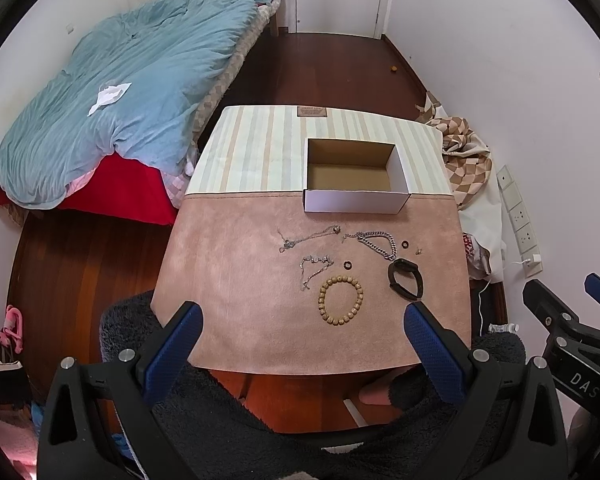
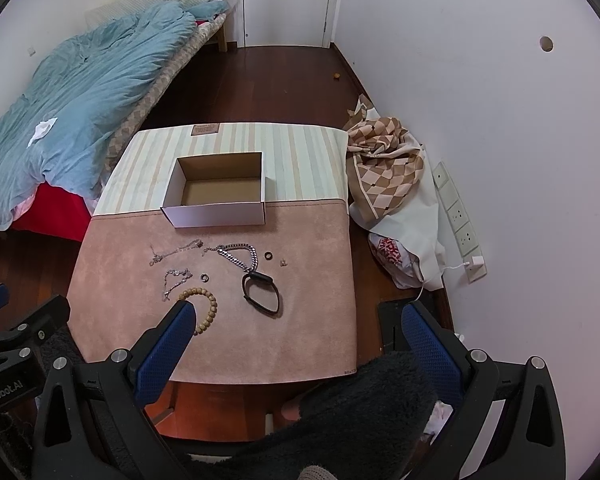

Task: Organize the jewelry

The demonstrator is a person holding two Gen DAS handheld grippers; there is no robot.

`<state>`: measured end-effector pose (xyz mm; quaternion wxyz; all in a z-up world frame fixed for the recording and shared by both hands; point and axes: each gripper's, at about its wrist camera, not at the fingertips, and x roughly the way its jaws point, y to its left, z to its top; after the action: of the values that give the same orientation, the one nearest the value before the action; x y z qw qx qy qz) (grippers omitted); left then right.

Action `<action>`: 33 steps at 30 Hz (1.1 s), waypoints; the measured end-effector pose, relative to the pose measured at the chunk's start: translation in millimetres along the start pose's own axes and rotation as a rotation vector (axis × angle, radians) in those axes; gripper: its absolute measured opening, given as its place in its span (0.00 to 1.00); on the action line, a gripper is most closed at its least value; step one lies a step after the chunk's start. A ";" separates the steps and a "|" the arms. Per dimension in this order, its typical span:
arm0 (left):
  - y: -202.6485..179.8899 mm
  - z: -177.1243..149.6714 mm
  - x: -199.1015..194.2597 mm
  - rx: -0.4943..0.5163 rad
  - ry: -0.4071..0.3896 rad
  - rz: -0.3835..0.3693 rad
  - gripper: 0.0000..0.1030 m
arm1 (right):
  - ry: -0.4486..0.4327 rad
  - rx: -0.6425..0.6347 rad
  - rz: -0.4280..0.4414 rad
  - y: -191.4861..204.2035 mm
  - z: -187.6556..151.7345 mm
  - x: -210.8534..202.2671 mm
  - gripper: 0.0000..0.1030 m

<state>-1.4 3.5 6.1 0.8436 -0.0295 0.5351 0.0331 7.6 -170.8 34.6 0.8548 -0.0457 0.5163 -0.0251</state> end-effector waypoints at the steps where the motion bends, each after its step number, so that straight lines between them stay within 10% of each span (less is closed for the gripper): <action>1: 0.0 0.1 -0.2 0.001 0.000 0.000 1.00 | -0.001 0.000 0.000 -0.2 -0.2 -0.4 1.00; 33: -5.4 3.1 6.0 0.005 -0.008 0.012 1.00 | -0.006 0.022 0.004 -7.6 5.4 4.3 1.00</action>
<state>4.5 -1.4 2.0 0.8455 -0.0241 0.5321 0.0368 14.5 -178.4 34.1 0.8569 -0.0353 0.5134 -0.0289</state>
